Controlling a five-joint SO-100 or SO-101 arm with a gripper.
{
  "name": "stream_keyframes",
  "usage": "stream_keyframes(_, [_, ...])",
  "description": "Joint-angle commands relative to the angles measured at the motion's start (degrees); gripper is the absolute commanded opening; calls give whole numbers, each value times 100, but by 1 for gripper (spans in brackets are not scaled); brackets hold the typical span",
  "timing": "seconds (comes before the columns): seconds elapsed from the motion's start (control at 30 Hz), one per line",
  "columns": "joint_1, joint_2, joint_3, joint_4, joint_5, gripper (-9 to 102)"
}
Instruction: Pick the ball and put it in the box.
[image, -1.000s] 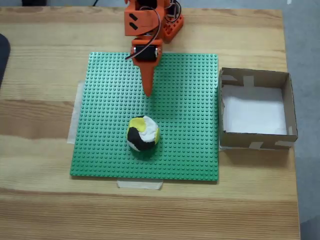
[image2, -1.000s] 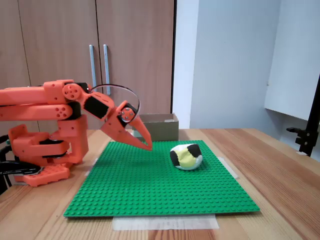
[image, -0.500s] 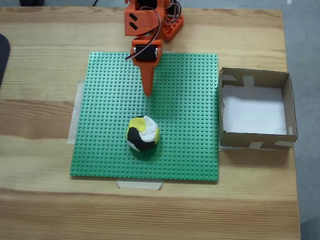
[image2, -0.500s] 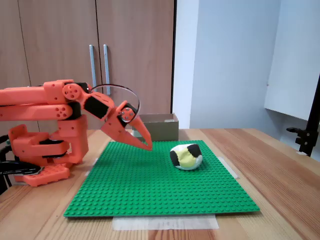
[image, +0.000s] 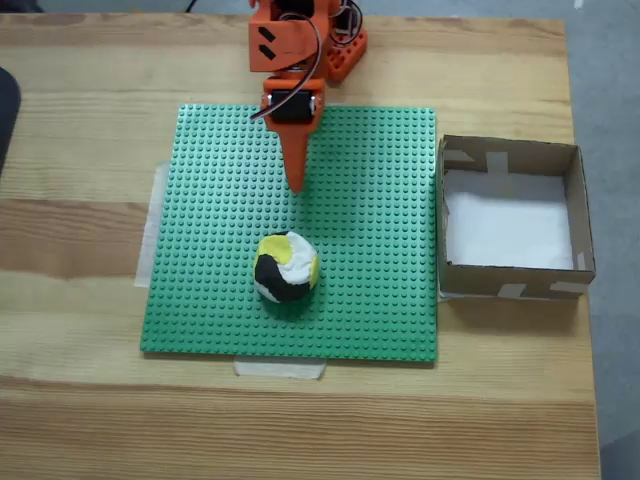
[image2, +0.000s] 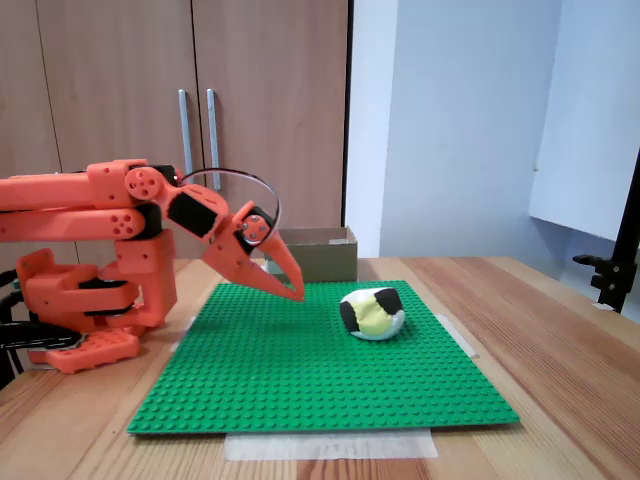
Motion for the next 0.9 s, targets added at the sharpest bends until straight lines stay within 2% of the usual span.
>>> stream_keyframes(0.0, [35,53,158,26,53,-1])
stream_keyframes(0.87, [88,53,158,26,105,-1])
